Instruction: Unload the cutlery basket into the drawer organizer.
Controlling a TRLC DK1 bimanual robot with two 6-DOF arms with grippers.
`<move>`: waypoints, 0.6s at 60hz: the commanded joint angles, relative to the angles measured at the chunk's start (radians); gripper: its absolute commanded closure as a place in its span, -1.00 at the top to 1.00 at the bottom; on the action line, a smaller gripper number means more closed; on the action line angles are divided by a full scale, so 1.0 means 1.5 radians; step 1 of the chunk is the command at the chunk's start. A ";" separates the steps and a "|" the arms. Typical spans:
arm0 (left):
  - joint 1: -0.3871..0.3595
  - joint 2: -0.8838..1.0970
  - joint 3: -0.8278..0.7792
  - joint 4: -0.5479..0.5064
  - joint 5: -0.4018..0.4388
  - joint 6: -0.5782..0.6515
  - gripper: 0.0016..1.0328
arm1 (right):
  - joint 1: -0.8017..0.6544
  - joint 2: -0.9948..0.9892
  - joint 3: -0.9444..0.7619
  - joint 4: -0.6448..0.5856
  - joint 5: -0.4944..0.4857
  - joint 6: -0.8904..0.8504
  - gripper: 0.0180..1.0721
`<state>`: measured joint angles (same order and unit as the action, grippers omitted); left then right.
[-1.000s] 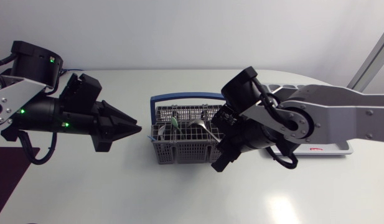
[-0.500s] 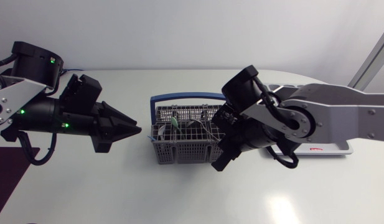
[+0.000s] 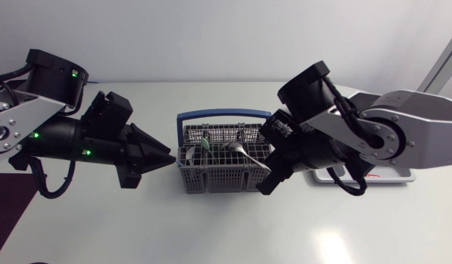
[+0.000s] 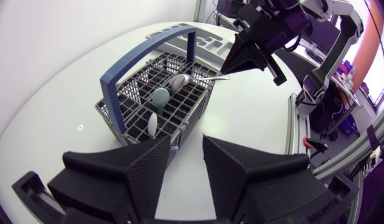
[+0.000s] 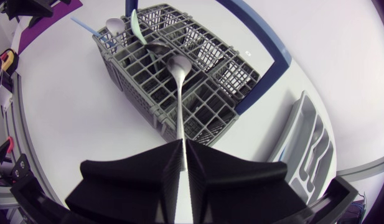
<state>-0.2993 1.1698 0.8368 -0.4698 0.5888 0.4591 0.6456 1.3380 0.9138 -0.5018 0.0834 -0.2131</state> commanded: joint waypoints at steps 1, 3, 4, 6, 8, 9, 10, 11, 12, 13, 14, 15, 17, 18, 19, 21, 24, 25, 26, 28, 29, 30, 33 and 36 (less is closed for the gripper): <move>-0.007 0.010 0.017 0.004 -0.006 -0.015 -0.25 | -0.011 0.001 -0.019 -0.006 -0.002 -0.008 -0.74; -0.009 0.010 0.017 0.004 -0.006 -0.015 -0.25 | -0.013 0.003 -0.019 -0.004 -0.003 -0.008 -0.71; -0.010 0.009 0.017 0.004 -0.007 -0.016 -0.25 | -0.012 0.004 -0.019 -0.005 -0.003 -0.008 -0.64; -0.011 0.009 0.016 0.004 -0.008 -0.016 -0.25 | -0.012 0.004 -0.021 -0.005 -0.003 -0.009 -0.47; -0.011 0.009 0.016 0.004 -0.008 -0.016 -0.25 | -0.009 0.004 -0.024 -0.005 -0.003 -0.010 -0.31; -0.011 0.009 0.016 0.004 -0.008 -0.016 -0.25 | -0.009 0.003 -0.024 -0.004 -0.003 -0.011 -0.26; -0.010 0.009 0.015 0.004 -0.008 -0.016 -0.25 | -0.006 0.003 -0.025 -0.005 -0.003 -0.012 -0.21; -0.011 0.009 0.015 0.004 -0.008 -0.016 -0.25 | -0.004 0.003 -0.026 -0.005 -0.003 -0.012 -0.19; -0.011 0.009 0.015 0.004 -0.008 -0.016 -0.25 | -0.002 0.003 -0.027 -0.005 -0.003 -0.013 -0.19; -0.011 0.008 0.014 0.004 -0.008 -0.016 -0.25 | -0.002 0.003 -0.027 -0.005 -0.003 -0.013 -0.19; -0.011 0.008 0.014 0.004 -0.008 -0.016 -0.25 | -0.001 0.003 -0.026 -0.007 -0.003 -0.013 -0.19; -0.010 0.008 0.014 0.004 -0.008 -0.016 -0.25 | -0.001 0.003 -0.026 -0.008 -0.003 -0.013 -0.19; -0.011 0.008 0.014 0.004 -0.008 -0.016 -0.25 | -0.001 0.003 -0.025 -0.009 -0.003 -0.014 -0.14; -0.011 0.008 0.013 0.004 -0.008 -0.016 -0.25 | -0.001 0.003 -0.025 -0.010 -0.003 -0.014 -0.12; -0.011 0.008 0.013 0.004 -0.008 -0.016 -0.25 | -0.001 0.004 -0.026 -0.010 -0.003 -0.015 -0.11; -0.011 0.008 0.013 0.004 -0.008 -0.016 -0.25 | -0.001 0.004 -0.026 -0.011 -0.003 -0.016 -0.10; -0.012 0.008 0.013 0.004 -0.009 -0.017 -0.25 | -0.001 0.005 -0.026 -0.012 -0.003 -0.020 -0.08; -0.013 0.008 0.013 0.004 -0.008 -0.017 -0.25 | -0.001 0.005 -0.027 -0.012 -0.003 -0.020 -0.09; -0.013 0.008 0.012 0.004 -0.009 -0.017 -0.25 | -0.001 0.005 -0.026 -0.012 -0.003 -0.020 -0.08; -0.014 0.008 0.013 0.004 -0.009 -0.018 -0.25 | -0.001 0.005 -0.026 -0.012 -0.004 -0.020 -0.09; -0.014 0.008 0.013 0.004 -0.009 -0.018 -0.25 | -0.001 0.006 -0.026 -0.012 -0.004 -0.020 -0.08; -0.014 0.008 0.013 0.004 -0.009 -0.018 -0.25 | 0.000 0.006 -0.026 -0.012 -0.004 -0.020 -0.08; -0.014 0.008 0.013 0.004 -0.009 -0.018 -0.25 | 0.001 0.007 -0.026 -0.013 -0.004 -0.020 -0.09; -0.014 0.008 0.013 0.004 -0.009 -0.018 -0.25 | 0.004 0.009 -0.026 -0.013 -0.005 -0.019 -0.09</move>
<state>-0.3111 1.1706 0.8368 -0.4698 0.5739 0.4454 0.6407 1.3380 0.9009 -0.5056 0.0780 -0.2317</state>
